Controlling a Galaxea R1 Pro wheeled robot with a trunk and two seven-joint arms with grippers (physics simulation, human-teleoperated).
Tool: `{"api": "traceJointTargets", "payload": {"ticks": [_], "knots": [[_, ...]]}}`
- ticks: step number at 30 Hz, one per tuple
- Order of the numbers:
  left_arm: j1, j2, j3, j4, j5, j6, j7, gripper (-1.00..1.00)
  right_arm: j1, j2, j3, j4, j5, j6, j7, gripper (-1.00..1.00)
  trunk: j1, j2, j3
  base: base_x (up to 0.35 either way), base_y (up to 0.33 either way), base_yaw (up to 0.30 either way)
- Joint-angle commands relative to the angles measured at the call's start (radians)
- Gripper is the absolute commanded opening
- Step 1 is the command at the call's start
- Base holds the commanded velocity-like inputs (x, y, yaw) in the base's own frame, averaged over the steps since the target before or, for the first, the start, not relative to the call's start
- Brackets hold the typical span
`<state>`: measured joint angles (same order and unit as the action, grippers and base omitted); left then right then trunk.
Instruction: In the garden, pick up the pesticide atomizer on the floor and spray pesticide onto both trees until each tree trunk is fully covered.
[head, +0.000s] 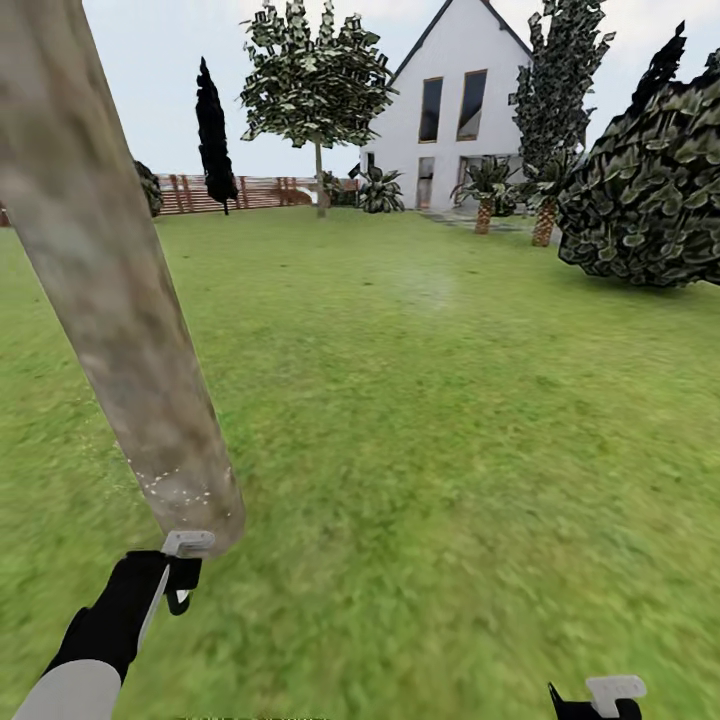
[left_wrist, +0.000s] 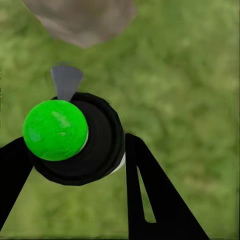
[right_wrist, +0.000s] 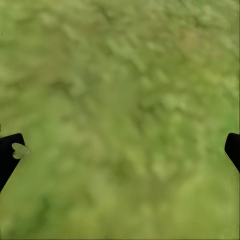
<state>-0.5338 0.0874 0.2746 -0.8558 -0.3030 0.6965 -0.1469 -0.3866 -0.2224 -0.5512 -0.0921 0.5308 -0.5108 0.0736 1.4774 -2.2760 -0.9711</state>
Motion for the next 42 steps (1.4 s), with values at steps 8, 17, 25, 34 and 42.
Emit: {"api": "traceJointTargets", "payload": {"ticks": [8, 17, 25, 34, 42], "knots": [[0.000, 0.001, 0.001, 0.007, 0.044, 0.000, 0.001, -1.00, 0.000, 0.000, 0.000, 0.000, 0.000, 0.000, 0.000, 1.00, 0.000, 0.000, 0.000, 0.000, -0.014, 0.276], [0.000, 0.000, -0.009, 0.009, 0.088, -0.001, 0.000, -1.00, 0.000, 0.000, 0.000, 0.000, 0.000, 0.000, 0.000, 1.00, 0.000, 0.000, 0.000, 0.201, -0.135, 0.202], [0.000, 0.000, -0.010, 0.008, 0.088, -0.002, 0.001, -1.00, 0.000, 0.000, 0.000, 0.000, 0.002, 0.000, 0.001, 1.00, 0.000, 0.000, 0.000, 0.173, -0.205, 0.012], [0.000, 0.000, -0.011, 0.008, 0.088, -0.002, 0.000, -1.00, 0.000, 0.000, 0.000, 0.000, 0.002, 0.000, 0.000, 1.00, 0.000, 0.000, 0.000, 0.016, -0.271, 0.247], [0.000, -0.001, -0.011, 0.009, 0.088, -0.001, 0.000, -1.00, 0.000, 0.000, 0.000, 0.000, 0.002, 0.000, 0.001, 1.00, 0.000, 0.000, 0.000, 0.152, -0.264, 0.276]]}}
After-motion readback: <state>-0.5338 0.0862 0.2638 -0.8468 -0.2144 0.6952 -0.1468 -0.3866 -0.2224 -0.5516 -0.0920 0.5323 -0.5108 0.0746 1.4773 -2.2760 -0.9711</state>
